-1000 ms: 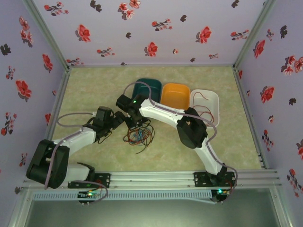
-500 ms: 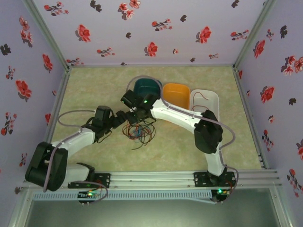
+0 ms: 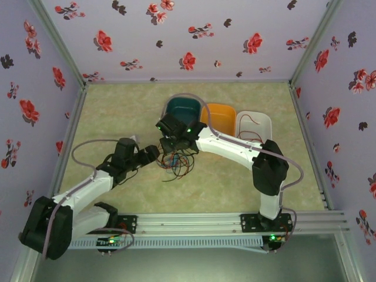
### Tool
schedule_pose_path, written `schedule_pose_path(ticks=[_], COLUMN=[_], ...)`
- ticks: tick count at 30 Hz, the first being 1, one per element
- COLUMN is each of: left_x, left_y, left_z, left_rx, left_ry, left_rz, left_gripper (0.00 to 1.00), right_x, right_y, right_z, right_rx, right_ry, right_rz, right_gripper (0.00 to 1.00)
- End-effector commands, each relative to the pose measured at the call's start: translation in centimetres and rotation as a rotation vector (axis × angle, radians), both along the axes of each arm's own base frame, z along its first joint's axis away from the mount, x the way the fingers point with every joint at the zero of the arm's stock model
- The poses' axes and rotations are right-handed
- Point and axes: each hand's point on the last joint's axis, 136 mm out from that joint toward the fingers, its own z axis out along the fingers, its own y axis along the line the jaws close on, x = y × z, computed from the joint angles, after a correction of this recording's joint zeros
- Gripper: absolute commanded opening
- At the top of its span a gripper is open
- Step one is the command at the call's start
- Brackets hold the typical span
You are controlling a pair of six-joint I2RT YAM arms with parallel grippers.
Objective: Untangle the cables
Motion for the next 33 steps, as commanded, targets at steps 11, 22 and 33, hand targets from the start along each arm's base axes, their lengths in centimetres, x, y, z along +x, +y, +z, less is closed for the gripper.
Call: schedule_pose_path(ticks=[11,22,33], left_x=[0.4,-0.8,-1.8], left_y=[-3.7,0.0,3.5], left_z=[-3.2,-6.2,-6.3], left_rx=[-0.009,0.120,0.197], left_ry=[0.109,0.220,0.225], left_rz=[-0.037,0.126,0.226], left_gripper=[0.61,0.10,0.01], right_x=[0.3,1.3,2.5], right_y=[0.0,-2.9,-7.0], right_z=[1.4,2.9,3.1], right_rx=[0.061,0.084,0.122], right_ry=[-0.024,-0.090,-0.105], right_rz=[-0.041,-0.146,-0.281], right_gripper=[0.00,0.00,0.00])
